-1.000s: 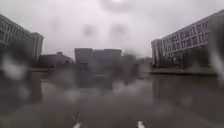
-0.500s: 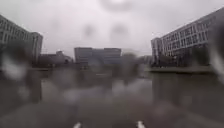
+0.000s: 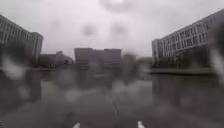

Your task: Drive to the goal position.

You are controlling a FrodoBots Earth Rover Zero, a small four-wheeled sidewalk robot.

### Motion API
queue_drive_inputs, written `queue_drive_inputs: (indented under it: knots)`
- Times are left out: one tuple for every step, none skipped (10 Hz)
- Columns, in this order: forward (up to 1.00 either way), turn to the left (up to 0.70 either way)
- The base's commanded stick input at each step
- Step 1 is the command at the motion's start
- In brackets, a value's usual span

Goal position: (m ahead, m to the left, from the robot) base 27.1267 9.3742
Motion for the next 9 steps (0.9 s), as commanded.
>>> queue_drive_inputs:
  knots:
    - [0.70, 0.00]
    - [0.70, 0.00]
    - [0.70, 0.00]
    - [0.70, 0.04]
    - [0.70, 0.12]
    - [0.70, 0.14]
    - [0.70, 0.14]
    - [0.70, 0.14]
    - [0.70, 0.14]
